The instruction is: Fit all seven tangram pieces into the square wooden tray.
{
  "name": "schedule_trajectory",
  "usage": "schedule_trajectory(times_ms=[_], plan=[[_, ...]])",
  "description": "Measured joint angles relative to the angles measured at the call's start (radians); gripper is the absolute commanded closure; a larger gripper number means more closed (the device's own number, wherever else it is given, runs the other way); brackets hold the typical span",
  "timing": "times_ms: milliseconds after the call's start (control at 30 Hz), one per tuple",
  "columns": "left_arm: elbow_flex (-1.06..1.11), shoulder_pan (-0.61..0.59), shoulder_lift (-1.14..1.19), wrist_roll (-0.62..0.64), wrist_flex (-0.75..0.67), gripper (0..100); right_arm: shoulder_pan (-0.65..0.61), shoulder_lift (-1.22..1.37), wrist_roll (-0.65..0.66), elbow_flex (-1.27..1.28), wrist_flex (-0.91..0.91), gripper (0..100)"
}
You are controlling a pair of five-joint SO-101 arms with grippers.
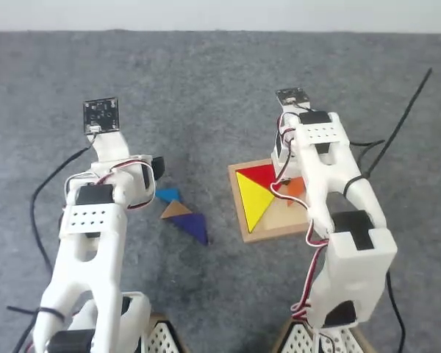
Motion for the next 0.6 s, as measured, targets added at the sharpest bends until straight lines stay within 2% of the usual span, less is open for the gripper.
schedule_trajectory(times_ms=[600], plan=[[0.000, 0.000, 0.000, 0.000, 0.000, 75, -0.003, 0.017, 0.074, 0.029, -0.025, 71.4]])
